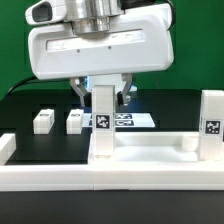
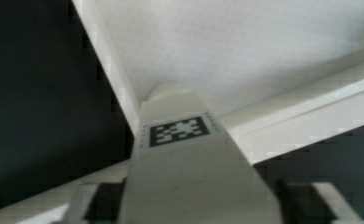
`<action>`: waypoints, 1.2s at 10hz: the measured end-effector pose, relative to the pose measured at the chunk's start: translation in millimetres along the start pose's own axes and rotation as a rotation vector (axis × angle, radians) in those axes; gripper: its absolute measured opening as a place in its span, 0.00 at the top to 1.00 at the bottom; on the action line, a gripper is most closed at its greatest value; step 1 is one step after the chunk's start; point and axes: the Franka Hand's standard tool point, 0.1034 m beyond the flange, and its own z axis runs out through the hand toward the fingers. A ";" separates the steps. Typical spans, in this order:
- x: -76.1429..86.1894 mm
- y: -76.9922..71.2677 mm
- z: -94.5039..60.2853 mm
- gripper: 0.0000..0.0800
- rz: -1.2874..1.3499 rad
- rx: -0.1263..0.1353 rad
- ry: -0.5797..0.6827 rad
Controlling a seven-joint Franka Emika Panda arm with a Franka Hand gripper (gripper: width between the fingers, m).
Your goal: Assemble desk
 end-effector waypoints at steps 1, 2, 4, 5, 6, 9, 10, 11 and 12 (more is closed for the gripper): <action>0.2 1.0 0.4 0.63 0.102 0.000 0.000; 0.2 1.2 0.5 0.63 0.164 0.000 0.000; 0.5 2.2 1.0 0.63 0.445 0.004 -0.002; -0.7 -0.2 0.9 0.63 0.647 0.008 -0.011; -0.6 -2.2 1.5 0.63 0.866 0.045 -0.030; 0.9 -0.1 1.7 0.63 1.026 0.078 -0.048; 0.9 0.1 1.8 0.63 1.019 0.078 -0.047; 1.4 -0.2 2.0 0.50 0.936 0.074 -0.036; 3.5 -3.1 2.8 0.33 0.673 0.067 -0.001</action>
Offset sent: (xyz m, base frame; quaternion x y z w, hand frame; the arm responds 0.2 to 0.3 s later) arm 0.0027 -0.0091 -0.0015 -0.0009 0.0020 0.3588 0.9334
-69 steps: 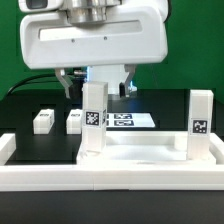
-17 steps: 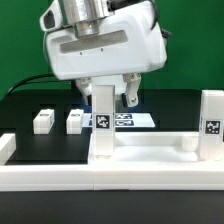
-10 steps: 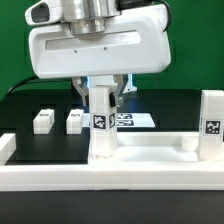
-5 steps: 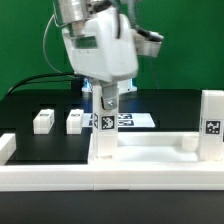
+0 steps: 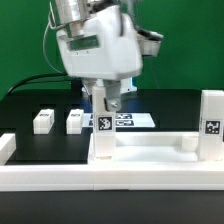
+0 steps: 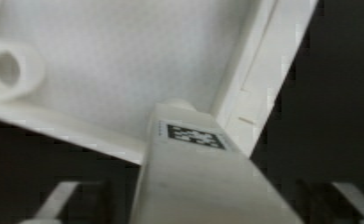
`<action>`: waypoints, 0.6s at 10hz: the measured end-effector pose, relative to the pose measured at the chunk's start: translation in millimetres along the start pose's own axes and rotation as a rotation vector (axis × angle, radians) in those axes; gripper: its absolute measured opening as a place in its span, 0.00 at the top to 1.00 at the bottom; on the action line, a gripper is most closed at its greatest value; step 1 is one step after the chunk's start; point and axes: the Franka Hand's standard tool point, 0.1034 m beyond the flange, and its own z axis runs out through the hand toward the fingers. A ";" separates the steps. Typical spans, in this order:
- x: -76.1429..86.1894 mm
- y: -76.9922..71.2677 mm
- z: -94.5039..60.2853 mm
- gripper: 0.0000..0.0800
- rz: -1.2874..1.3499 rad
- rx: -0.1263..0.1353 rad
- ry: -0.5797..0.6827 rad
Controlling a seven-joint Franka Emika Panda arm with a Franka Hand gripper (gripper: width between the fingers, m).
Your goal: Assemble desk
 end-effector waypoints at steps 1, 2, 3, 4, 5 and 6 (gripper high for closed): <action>-3.2 -1.3 0.0 0.23 -0.174 -0.015 0.003; -5.3 -2.5 -0.6 0.23 -0.276 -0.020 0.005; -4.0 -1.9 -0.4 0.20 -0.382 -0.021 0.006; -3.2 -1.3 -0.3 0.19 -0.445 -0.022 0.005; -2.5 -1.1 -0.4 0.19 -0.524 -0.028 0.010; 2.0 -1.8 -1.4 0.19 -0.849 -0.076 0.050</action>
Offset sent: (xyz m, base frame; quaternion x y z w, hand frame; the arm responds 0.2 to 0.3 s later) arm 0.0000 0.0000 0.0000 0.0000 0.0000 -0.1938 0.9810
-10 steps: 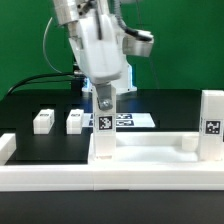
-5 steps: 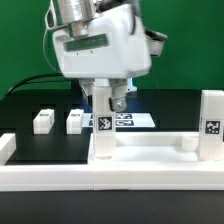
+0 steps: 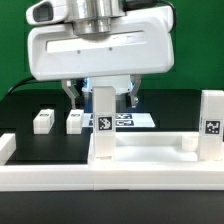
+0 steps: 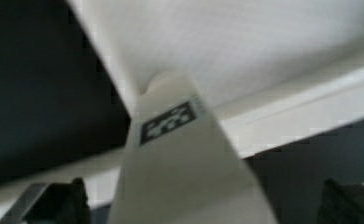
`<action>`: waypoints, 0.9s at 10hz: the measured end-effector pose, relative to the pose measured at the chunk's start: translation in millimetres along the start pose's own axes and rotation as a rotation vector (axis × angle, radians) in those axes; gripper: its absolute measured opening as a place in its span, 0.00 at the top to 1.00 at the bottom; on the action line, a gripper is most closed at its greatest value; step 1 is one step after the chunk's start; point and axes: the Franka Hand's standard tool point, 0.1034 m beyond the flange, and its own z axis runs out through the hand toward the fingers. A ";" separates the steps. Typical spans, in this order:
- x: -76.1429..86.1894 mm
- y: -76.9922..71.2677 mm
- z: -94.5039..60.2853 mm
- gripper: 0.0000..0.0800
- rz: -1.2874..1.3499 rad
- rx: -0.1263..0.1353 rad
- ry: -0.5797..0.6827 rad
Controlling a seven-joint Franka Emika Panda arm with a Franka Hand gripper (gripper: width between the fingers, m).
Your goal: Assemble desk
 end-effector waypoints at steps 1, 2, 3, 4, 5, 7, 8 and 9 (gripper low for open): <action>6.3 2.2 -5.4 0.19 -0.313 -0.012 0.009; 5.0 5.2 -4.1 0.19 -0.401 -0.010 0.001; 4.7 4.5 -3.7 0.19 -0.335 -0.010 0.001; 4.7 4.8 -3.8 0.30 -0.314 -0.010 0.001; 4.7 4.6 -3.7 0.52 -0.244 -0.009 0.002; 4.6 4.6 -3.6 0.64 -0.120 -0.009 0.002; 5.6 4.4 -3.0 0.64 -0.015 -0.012 0.009; 6.6 4.3 -2.4 0.64 0.116 -0.023 0.023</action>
Offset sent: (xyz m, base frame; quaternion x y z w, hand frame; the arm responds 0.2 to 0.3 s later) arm 0.0000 0.0000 0.0000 0.0000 0.0000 0.0650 0.9979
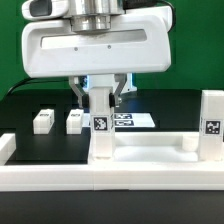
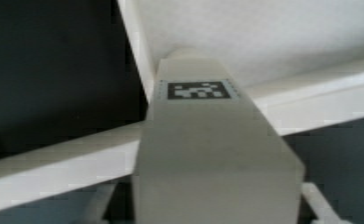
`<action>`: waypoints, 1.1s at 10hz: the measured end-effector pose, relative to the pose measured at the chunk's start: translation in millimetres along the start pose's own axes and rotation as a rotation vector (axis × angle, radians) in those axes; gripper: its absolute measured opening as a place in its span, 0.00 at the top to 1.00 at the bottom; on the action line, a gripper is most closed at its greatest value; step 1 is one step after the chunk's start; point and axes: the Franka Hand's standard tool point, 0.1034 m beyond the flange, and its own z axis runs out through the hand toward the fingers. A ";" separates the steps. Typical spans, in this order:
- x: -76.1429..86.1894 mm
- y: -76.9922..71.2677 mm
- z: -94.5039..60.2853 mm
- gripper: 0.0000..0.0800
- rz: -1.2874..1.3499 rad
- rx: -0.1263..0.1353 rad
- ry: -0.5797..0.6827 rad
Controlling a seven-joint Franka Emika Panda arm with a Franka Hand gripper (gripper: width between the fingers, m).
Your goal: Assemble desk
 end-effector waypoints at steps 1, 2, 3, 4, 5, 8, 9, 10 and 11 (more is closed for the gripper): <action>-0.7 1.1 0.1 0.64 0.154 -0.012 0.003; -1.5 2.7 0.0 0.64 0.321 -0.014 -0.001; -2.2 5.1 -0.1 0.64 0.541 -0.007 -0.009; -3.3 8.5 0.1 0.64 0.745 0.013 -0.028; -3.3 11.5 -0.8 0.64 0.893 0.034 -0.046; -4.9 12.8 0.2 0.60 1.062 0.039 -0.056; -5.0 12.4 0.3 0.43 1.061 0.039 -0.056; -4.9 12.5 0.3 0.43 1.015 0.039 -0.054; -5.6 11.9 -0.2 0.24 0.789 0.021 -0.049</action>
Offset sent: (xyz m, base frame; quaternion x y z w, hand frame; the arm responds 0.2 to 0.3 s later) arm 0.0014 0.0168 0.0003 0.0934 -0.0475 0.4990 0.8602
